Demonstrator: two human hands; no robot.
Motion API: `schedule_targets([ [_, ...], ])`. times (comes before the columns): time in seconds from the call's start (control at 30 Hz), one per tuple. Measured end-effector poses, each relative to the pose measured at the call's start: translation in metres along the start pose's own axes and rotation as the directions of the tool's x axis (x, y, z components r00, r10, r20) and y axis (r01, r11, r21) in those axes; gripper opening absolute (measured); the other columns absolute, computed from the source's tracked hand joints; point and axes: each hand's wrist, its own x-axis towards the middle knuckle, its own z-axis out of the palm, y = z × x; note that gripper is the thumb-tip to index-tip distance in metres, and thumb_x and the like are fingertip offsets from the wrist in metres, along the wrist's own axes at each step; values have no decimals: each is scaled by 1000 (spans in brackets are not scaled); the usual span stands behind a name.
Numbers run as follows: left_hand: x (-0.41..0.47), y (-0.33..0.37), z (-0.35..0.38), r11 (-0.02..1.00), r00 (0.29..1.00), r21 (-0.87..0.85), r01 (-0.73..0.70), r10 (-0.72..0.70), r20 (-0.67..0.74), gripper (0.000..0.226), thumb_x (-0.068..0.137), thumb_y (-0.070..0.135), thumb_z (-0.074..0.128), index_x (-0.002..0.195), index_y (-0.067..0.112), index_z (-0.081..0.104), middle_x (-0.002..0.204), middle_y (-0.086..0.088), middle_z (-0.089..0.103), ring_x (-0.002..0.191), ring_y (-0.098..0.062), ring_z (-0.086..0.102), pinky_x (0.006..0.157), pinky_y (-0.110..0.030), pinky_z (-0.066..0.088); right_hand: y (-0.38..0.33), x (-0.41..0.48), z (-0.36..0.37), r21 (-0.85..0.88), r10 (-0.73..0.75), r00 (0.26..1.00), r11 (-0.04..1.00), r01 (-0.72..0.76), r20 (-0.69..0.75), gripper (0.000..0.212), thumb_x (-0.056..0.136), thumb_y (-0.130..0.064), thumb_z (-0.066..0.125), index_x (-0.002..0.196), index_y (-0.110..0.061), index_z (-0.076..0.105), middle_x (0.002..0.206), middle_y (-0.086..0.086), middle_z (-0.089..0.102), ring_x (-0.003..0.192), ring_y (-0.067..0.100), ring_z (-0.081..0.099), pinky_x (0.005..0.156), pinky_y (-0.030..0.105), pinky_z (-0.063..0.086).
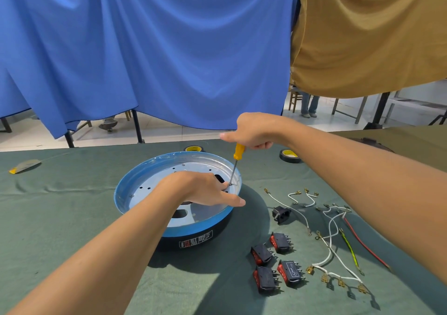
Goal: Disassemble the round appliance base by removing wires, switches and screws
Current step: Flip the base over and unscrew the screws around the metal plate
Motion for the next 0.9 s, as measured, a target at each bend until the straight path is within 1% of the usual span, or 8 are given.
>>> schedule_targets([
  [0.1,1,0,0,1000,1000,5,-2,2,2,82,80,83,23,151,41,17,155,-3,28,139,-30,30,105,-43,29,-2,1,3,-8,-14,999,1000,14,-29,30,86,-25,60,61,-11,52,46,1,49,38,15,41,43,20,37],
  [0.17,2,0,1,1000,1000,6,-1,1,3,82,80,83,23,151,42,17,155,-3,28,139,-30,30,105,-43,29,-1,1,3,33,-4,1000,999,5,-19,18,80,-20,62,67,-11,53,56,4,47,46,17,42,42,20,38],
  [0.33,2,-1,1,1000,1000,-1,-5,5,6,83,80,83,24,151,41,17,156,-3,26,141,-31,27,107,-45,28,0,2,5,-55,-21,995,998,15,-102,50,93,-47,52,60,-11,39,54,3,40,48,19,39,46,26,35],
  [0.47,1,0,0,1000,1000,-5,-5,5,13,82,81,82,24,151,40,16,156,-3,27,140,-30,28,107,-44,28,-1,3,3,-3,-13,998,1000,13,-64,15,86,-23,58,79,-10,57,69,6,48,58,20,44,48,25,44],
  [0.53,1,0,0,1000,1000,-1,-4,4,10,82,81,82,24,151,41,16,156,-3,27,140,-30,28,106,-43,29,-2,2,1,35,-5,1000,999,6,-22,18,82,-23,61,93,-9,63,73,5,51,60,19,47,45,24,43],
  [0.7,1,0,0,1000,1000,-1,-1,1,1,81,81,82,24,151,41,16,156,-3,27,140,-30,28,106,-43,29,-3,2,6,-58,-42,993,998,35,-109,49,94,-48,52,62,-11,44,57,3,41,53,19,41,49,27,35],
  [0.83,1,0,0,1000,1000,1,-4,4,7,82,81,83,23,151,41,16,156,-3,26,140,-30,28,105,-43,29,-5,1,4,14,-30,998,999,30,-50,27,87,-24,56,98,-1,65,74,8,52,64,22,48,53,29,50],
  [0.9,2,0,1,1000,1000,1,-4,4,8,82,81,83,23,151,41,16,156,-3,26,140,-31,28,105,-43,29,-6,1,3,30,-17,999,999,19,-40,25,87,-28,54,86,-4,63,70,6,49,62,20,46,51,28,50],
])
